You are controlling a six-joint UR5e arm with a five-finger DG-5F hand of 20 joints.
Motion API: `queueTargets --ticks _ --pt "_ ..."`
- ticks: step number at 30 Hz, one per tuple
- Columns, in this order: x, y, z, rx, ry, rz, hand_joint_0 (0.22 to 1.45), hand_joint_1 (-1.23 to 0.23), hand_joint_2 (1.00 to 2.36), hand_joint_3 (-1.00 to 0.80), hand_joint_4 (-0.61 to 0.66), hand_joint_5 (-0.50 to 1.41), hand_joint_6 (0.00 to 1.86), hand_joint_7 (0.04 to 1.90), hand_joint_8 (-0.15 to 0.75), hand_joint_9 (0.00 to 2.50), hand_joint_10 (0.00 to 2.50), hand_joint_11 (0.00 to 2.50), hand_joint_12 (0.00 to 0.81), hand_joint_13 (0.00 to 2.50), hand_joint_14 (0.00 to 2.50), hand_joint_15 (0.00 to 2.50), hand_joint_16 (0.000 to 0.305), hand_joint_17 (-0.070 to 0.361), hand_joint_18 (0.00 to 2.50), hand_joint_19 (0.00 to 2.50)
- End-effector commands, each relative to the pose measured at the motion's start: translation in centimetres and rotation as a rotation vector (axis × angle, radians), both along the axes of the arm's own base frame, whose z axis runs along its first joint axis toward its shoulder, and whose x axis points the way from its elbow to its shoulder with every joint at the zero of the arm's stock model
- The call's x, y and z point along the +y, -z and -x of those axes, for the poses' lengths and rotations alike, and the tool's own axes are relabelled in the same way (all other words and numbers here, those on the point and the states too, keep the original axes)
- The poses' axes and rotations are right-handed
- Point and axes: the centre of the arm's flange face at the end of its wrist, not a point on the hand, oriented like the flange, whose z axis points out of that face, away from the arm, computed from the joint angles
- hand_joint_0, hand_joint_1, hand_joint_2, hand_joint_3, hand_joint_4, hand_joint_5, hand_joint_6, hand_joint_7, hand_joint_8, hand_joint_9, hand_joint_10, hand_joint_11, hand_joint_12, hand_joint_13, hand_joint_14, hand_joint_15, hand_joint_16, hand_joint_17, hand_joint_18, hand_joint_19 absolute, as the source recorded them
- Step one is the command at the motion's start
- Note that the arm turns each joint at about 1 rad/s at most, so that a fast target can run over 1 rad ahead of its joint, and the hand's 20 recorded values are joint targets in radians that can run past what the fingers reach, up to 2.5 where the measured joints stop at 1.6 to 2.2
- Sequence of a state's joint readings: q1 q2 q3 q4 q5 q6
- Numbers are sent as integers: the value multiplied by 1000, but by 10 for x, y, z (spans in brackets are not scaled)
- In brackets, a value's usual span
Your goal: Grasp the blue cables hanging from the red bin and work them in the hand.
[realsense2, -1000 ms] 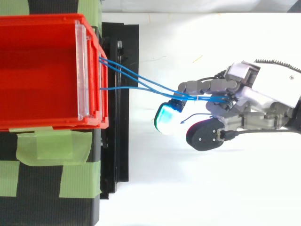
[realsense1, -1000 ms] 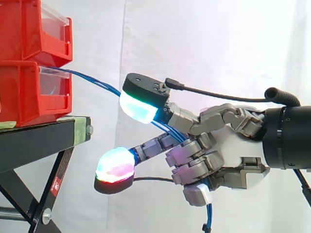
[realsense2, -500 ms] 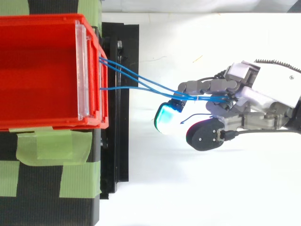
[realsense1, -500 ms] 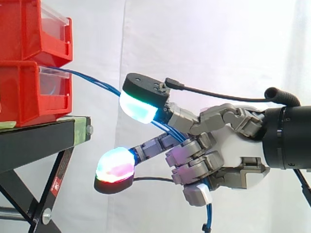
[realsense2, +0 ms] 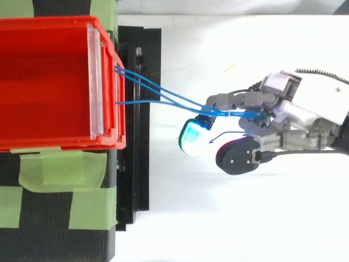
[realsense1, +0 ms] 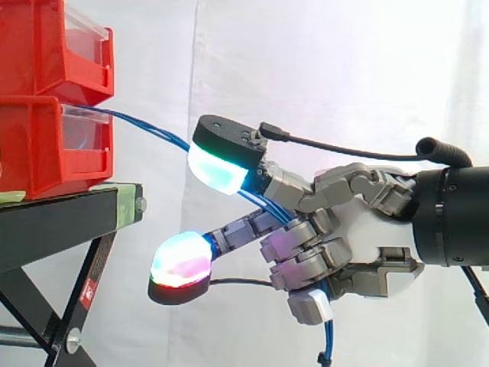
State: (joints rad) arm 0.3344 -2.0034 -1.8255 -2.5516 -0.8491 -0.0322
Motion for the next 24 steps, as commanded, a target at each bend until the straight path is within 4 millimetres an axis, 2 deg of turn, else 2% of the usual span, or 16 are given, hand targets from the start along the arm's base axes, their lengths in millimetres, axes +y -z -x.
queueTargets --ticks 1,24 --pt "0 0 0 -1 1 0 792 -574 1002 -954 346 429 16 1131 520 1938 2500 2500 739 2118 2500 2112 217 163 2460 757" --pt "0 0 0 1 -1 0 793 -572 1002 -955 349 430 17 1130 516 1925 2500 2500 722 2092 2500 2088 211 158 2443 762"
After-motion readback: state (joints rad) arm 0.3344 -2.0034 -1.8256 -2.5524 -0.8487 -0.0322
